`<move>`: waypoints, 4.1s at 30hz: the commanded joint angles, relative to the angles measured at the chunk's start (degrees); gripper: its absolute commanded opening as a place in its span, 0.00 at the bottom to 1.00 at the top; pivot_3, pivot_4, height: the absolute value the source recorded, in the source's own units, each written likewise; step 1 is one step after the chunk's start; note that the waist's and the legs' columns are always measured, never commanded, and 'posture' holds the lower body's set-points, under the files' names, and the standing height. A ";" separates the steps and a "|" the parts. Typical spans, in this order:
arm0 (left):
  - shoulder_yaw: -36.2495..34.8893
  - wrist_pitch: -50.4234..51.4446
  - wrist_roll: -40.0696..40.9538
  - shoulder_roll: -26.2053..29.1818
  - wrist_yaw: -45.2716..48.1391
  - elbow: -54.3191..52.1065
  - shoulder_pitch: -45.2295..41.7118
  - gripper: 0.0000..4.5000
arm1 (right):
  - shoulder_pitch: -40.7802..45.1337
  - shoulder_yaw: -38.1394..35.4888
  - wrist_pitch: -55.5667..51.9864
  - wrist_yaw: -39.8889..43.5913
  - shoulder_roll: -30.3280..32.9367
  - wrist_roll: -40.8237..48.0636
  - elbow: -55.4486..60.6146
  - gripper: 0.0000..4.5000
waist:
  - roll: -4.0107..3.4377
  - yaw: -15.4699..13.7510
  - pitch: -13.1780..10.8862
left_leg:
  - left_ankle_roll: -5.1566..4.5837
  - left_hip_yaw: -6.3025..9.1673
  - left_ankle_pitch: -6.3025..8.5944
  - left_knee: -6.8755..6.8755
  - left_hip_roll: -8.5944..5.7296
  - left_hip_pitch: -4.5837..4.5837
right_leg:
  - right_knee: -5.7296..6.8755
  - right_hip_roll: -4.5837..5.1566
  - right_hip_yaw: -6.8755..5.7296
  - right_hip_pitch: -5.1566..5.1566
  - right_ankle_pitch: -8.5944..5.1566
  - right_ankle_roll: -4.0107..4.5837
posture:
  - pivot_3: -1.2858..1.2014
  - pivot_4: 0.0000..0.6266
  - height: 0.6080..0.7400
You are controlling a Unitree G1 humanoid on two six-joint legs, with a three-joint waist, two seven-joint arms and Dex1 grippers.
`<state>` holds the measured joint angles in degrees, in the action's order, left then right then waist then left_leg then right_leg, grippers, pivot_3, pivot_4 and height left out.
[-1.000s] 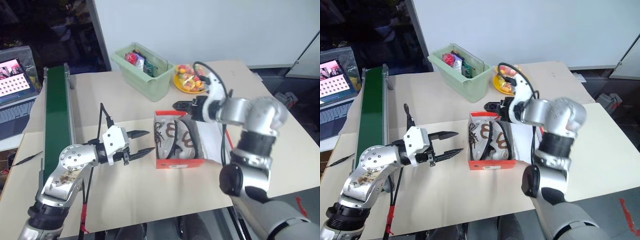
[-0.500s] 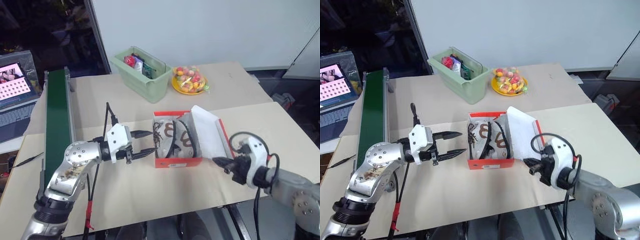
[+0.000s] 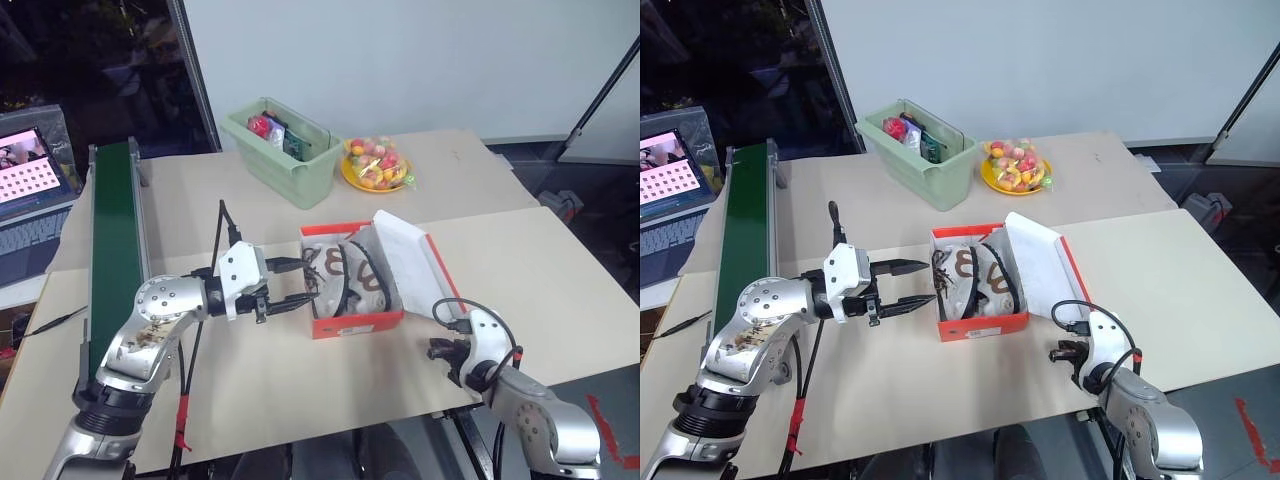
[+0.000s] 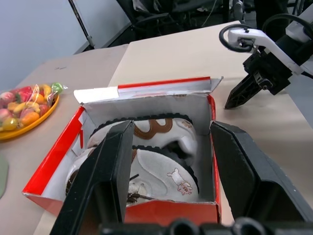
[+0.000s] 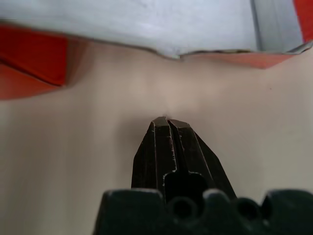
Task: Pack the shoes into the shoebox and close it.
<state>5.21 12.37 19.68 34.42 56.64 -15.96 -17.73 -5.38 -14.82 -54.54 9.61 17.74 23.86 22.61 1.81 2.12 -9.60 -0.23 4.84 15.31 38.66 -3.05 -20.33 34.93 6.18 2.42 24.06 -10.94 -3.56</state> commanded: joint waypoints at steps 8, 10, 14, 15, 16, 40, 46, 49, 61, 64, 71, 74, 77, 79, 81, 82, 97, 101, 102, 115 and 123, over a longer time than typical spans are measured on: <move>-0.96 -1.60 0.10 -0.34 -0.01 0.23 -1.80 0.58 | 3.36 -4.01 2.20 0.89 2.12 0.19 -0.78 0.01 | -0.08 -0.01 -0.05 | -0.19 -0.07 0.12 -0.12 -0.04 -0.01 | 0.00 -0.06 0.01 0.15 -0.01 0.00 | 0.52 0.24 1.00; -1.08 -1.73 0.02 -0.25 -0.02 0.29 -1.84 0.58 | 2.68 -3.06 1.11 0.39 0.90 0.23 -1.45 0.01 | -0.09 -0.02 -0.05 | -0.23 -0.08 0.14 -0.14 -0.05 -0.01 | -0.02 -0.05 0.01 0.15 -0.02 0.00 | 0.52 0.24 1.00; -1.32 -1.67 0.06 -0.03 -0.21 -0.47 -1.26 0.58 | 1.60 -1.56 -0.95 1.24 1.22 0.49 -1.56 0.01 | -0.12 0.00 -0.07 | -0.26 -0.08 0.16 -0.17 -0.05 -0.04 | -0.05 -0.01 0.06 0.19 -0.01 0.03 | 0.52 0.24 1.00; -1.36 -1.69 0.04 0.01 -0.26 -0.65 -1.07 0.58 | 1.50 -1.34 -1.25 1.61 1.58 0.55 -1.67 0.01 | -0.12 -0.02 -0.07 | -0.25 -0.09 0.16 -0.17 -0.05 -0.02 | -0.05 -0.01 0.07 0.16 -0.01 0.01 | 0.52 0.24 1.00; -1.38 -1.69 0.03 0.04 -0.32 -0.79 -0.94 0.58 | 1.52 -1.21 -1.32 1.83 1.86 0.51 -1.83 0.01 | -0.12 -0.05 -0.07 | -0.25 -0.09 0.16 -0.17 -0.05 -0.02 | -0.06 -0.01 0.07 0.15 -0.02 -0.01 | 0.52 0.24 1.00; -1.51 -1.83 -0.42 -0.13 -1.64 -0.91 -1.66 0.58 | 19.33 -20.65 11.32 -12.80 -17.76 13.72 -22.10 0.01 | 0.02 0.36 0.01 | -0.25 -0.09 0.16 -0.05 0.00 0.11 | -0.02 -0.09 0.16 0.05 0.07 0.11 | 0.52 0.24 1.00; -1.09 -2.00 -0.65 -0.61 -1.67 -0.22 -2.40 0.58 | 20.40 -21.62 16.48 -9.52 -22.92 22.91 -15.02 0.01 | -0.17 0.71 -0.10 | -0.27 -0.09 0.18 -0.26 0.01 0.10 | -0.02 -0.09 0.19 0.24 0.21 0.34 | 0.52 0.24 1.00; -1.06 -2.16 -0.88 -0.96 -1.82 0.46 -3.11 0.58 | 21.12 -20.91 17.48 -8.85 -24.19 26.78 -13.06 0.01 | -0.47 0.55 -0.28 | -0.28 -0.13 0.17 -0.36 0.00 0.08 | 0.01 -0.09 0.19 0.31 0.25 0.41 | 0.52 0.24 1.00; -1.27 -2.30 -1.21 -1.60 -3.16 -0.19 -1.99 0.58 | 17.62 -8.77 11.11 2.71 -15.88 35.86 -4.03 0.01 | -0.57 0.57 -0.35 | -0.28 -0.14 0.17 -0.43 0.00 0.07 | -0.01 -0.11 0.15 0.33 0.22 0.38 | 0.52 0.24 1.00; -1.98 -1.21 -1.15 -1.98 -4.89 -0.05 -2.85 0.58 | 17.32 -4.30 9.01 5.84 -10.50 34.17 -2.39 0.01 | -0.57 0.48 -0.35 | -0.28 -0.14 0.17 -0.42 0.00 0.06 | -0.02 -0.11 0.13 0.32 0.20 0.34 | 0.52 0.24 1.00; -3.58 1.16 -0.02 -1.97 -7.16 0.10 -5.73 0.58 | 20.84 5.31 7.19 8.76 0.13 26.33 -3.16 0.01 | -0.55 0.46 -0.36 | -0.27 -0.16 0.17 -0.40 -0.02 0.04 | -0.05 -0.11 0.12 0.31 0.00 0.01 | 0.52 0.24 1.00; -3.63 1.67 -0.03 -1.73 -7.10 -0.72 -5.35 0.58 | 22.83 8.48 7.42 9.26 3.06 22.23 -4.07 0.01 | -0.53 0.36 -0.36 | -0.27 -0.16 0.17 -0.41 -0.02 0.00 | -0.05 -0.10 0.13 0.33 0.01 0.04 | 0.52 0.24 1.00; -3.61 1.90 -0.31 -1.79 -7.28 -0.94 -5.24 0.58 | 24.85 12.30 7.47 8.89 5.01 17.25 -4.79 0.01 | -0.50 0.24 -0.38 | -0.27 -0.15 0.17 -0.40 -0.02 -0.01 | -0.06 -0.10 0.10 0.33 0.03 0.06 | 0.52 0.24 1.00; -3.52 2.04 -0.48 -1.93 -7.50 -0.91 -5.31 0.58 | 25.73 14.71 7.30 9.09 5.06 15.49 -4.37 0.01 | -0.49 0.19 -0.39 | -0.27 -0.14 0.17 -0.40 -0.02 -0.01 | -0.06 -0.10 0.09 0.32 0.03 0.06 | 0.52 0.24 1.00; -3.41 2.17 -0.60 -2.07 -7.66 -0.80 -5.42 0.58 | 26.38 17.42 6.68 9.41 5.20 13.68 -3.89 0.01 | -0.49 0.26 -0.39 | -0.27 -0.14 0.17 -0.40 -0.02 -0.01 | -0.06 -0.10 0.09 0.32 0.03 0.06 | 0.52 0.24 1.00; -3.35 2.22 -0.65 -2.11 -7.68 -0.77 -5.45 0.58 | 26.62 19.39 6.31 9.83 5.70 12.27 -3.63 0.01 | -0.49 0.26 -0.39 | -0.27 -0.14 0.17 -0.40 -0.02 -0.01 | -0.06 -0.10 0.09 0.33 0.03 0.06 | 0.52 0.24 1.00; -3.23 3.20 -0.78 -2.17 -8.48 -2.35 -4.22 0.58 | 28.88 31.10 0.72 12.80 9.00 0.65 -4.88 0.01 | -0.30 0.31 -0.29 | -0.27 -0.12 0.17 -0.39 -0.01 0.09 | -0.08 -0.10 0.06 0.22 0.02 0.05 | 0.52 0.24 1.00; -3.74 3.80 -1.06 -2.41 -9.93 -2.38 -4.00 0.58 | 30.09 27.23 -0.48 13.07 7.59 2.59 -3.97 0.01 | -0.29 0.29 -0.28 | -0.27 -0.10 0.17 -0.39 0.00 0.08 | -0.07 -0.10 0.06 0.23 0.04 0.08 | 0.52 0.24 1.00; -3.99 4.21 -0.77 -2.61 -10.45 -2.38 -3.91 0.58 | 30.46 25.76 -0.76 13.10 7.08 3.28 -3.66 0.01 | -0.29 0.29 -0.29 | -0.27 -0.10 0.17 -0.39 -0.01 0.08 | -0.07 -0.10 0.06 0.24 0.05 0.09 | 0.52 0.24 1.00; -14.99 11.20 -1.71 -13.15 -33.96 0.99 -4.46 0.58 | 30.16 -3.11 0.73 9.23 3.92 16.27 -4.32 0.01 | -0.25 -0.69 -0.35 | -0.27 -0.05 0.17 -0.39 -0.03 0.00 | -0.06 -0.10 0.01 0.31 0.27 0.45 | 0.52 0.24 1.00; -25.31 13.85 -1.61 -17.09 -49.06 1.99 -4.09 0.58 | 24.60 -2.88 14.27 0.77 7.00 0.09 -8.87 0.01 | -0.23 -0.99 -0.36 | -0.25 -0.15 0.17 -0.40 -0.04 -0.01 | -0.04 -0.08 0.06 0.34 0.27 0.46 | 0.52 0.24 1.00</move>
<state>-17.78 26.44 18.11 17.24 9.82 -12.82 -21.74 18.96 -16.82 -44.13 11.41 24.25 25.78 11.81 1.59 1.13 -9.96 -0.47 4.68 15.47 38.27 -3.08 -20.33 34.88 6.09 2.49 24.40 -10.66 -3.10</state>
